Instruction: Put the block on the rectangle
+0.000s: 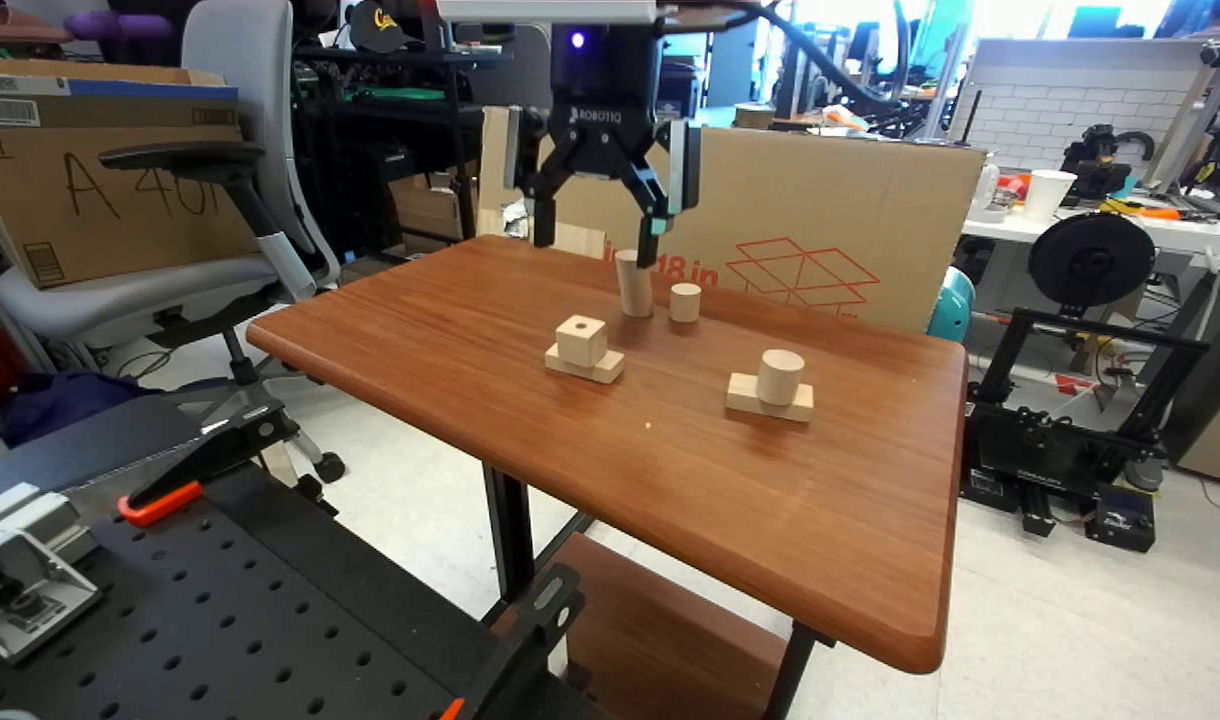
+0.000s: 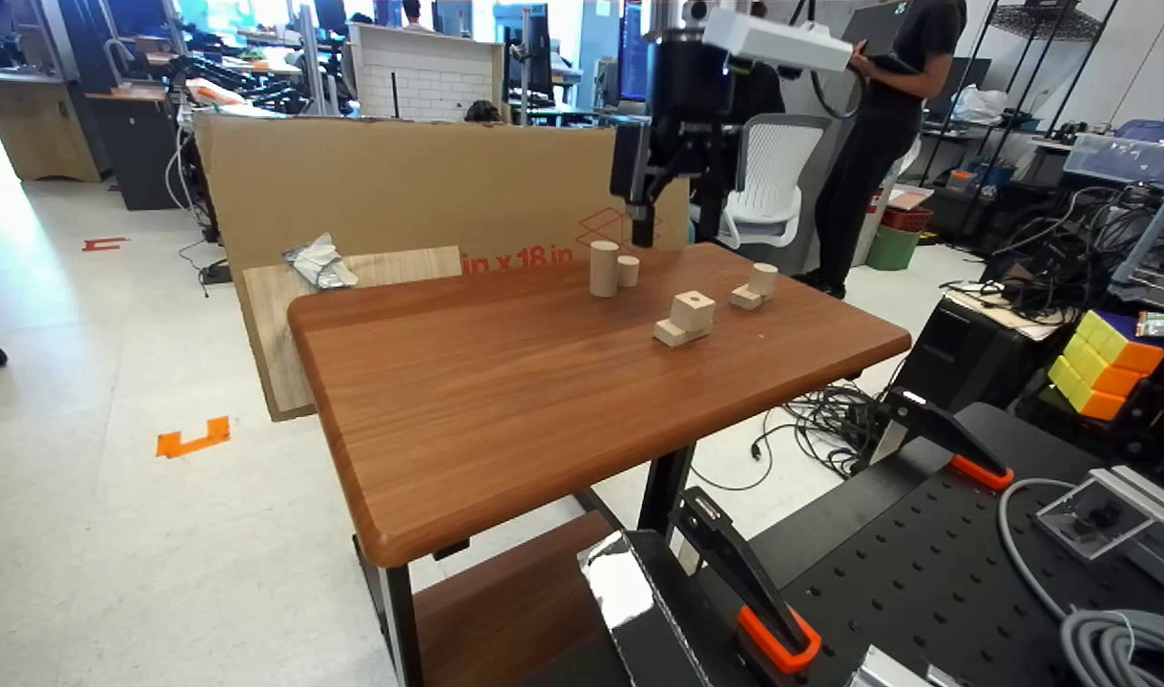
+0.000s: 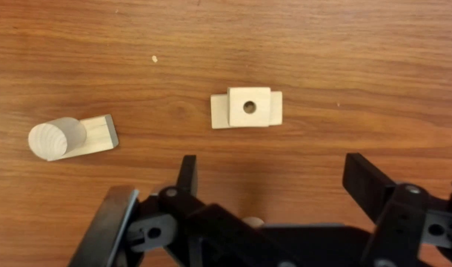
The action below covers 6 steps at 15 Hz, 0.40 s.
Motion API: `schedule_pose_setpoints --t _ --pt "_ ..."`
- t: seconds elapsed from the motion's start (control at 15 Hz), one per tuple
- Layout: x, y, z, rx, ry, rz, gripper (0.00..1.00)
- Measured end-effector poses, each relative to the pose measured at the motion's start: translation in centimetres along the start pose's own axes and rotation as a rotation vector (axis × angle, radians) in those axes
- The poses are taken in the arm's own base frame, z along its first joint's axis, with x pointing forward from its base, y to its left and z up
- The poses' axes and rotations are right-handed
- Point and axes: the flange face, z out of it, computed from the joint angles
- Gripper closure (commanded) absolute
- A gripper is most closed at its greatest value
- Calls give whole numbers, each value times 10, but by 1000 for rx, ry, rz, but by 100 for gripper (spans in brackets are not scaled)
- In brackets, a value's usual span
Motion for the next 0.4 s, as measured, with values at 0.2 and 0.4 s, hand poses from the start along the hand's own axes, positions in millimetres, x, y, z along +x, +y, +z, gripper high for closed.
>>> schedule_pose_setpoints --t 0.2,0.4 --pt "-8 -1 -46 9 19 20 0" --pt "-11 -1 -52 9 19 23 0"
